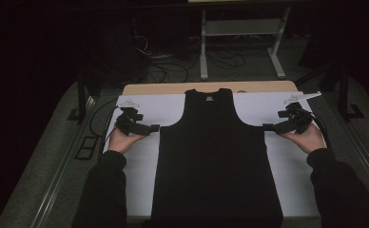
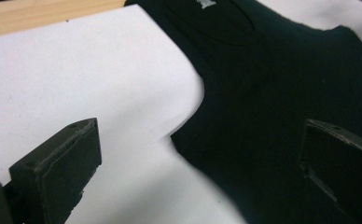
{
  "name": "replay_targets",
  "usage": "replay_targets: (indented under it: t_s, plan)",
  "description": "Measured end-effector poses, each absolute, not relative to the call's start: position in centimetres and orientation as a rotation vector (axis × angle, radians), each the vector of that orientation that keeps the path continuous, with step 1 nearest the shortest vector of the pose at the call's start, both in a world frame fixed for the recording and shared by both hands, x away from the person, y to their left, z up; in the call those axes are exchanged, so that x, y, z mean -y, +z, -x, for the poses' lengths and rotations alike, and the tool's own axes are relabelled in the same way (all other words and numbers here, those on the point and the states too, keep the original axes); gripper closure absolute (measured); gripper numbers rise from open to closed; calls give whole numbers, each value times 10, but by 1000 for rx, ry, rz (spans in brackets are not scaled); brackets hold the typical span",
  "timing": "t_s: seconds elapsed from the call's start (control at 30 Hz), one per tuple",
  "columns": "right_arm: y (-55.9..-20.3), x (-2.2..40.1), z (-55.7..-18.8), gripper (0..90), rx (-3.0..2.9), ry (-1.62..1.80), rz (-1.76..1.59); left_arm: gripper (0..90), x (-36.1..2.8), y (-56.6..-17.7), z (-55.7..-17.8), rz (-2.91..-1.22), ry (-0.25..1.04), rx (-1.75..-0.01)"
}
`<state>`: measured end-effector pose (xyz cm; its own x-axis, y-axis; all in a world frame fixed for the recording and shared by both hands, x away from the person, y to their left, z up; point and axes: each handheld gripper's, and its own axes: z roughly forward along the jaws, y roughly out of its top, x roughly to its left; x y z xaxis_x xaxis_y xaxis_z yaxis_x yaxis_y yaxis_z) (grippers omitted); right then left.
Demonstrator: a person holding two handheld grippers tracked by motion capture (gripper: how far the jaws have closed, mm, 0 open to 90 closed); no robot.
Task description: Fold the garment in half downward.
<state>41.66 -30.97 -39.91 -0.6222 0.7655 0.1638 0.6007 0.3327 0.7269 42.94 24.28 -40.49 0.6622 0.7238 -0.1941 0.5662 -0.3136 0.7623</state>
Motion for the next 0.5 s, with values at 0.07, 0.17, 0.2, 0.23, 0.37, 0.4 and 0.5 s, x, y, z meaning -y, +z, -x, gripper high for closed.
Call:
replay_targets:
  t_s: [0.07,0.17,0.2,0.23,0.37,0.4,0.5]
  plan:
    - [-402,310,-418,0,-2387,1167,-1253,0,-242,-407,-431,-2011,226,-1001]
    - [-405,310,-420,0,-2387,1151,-1260,0,-242,-409,-434,-2016,227,-1007]
    - [-406,310,-421,0,-2388,1145,-1260,0,-242,-410,-435,-2019,230,-1008]
    - [-407,309,-421,0,-2391,1145,-1266,0,-242,-411,-436,-2020,229,-1009]
    - [-413,308,-424,0,-2398,1139,-1273,0,-241,-415,-439,-2027,221,-1010]
    - [-414,308,-425,0,-2401,1137,-1271,0,-241,-417,-439,-2030,216,-1009]
    - [-418,306,-426,0,-2412,1125,-1281,0,-239,-420,-440,-2033,204,-1013]
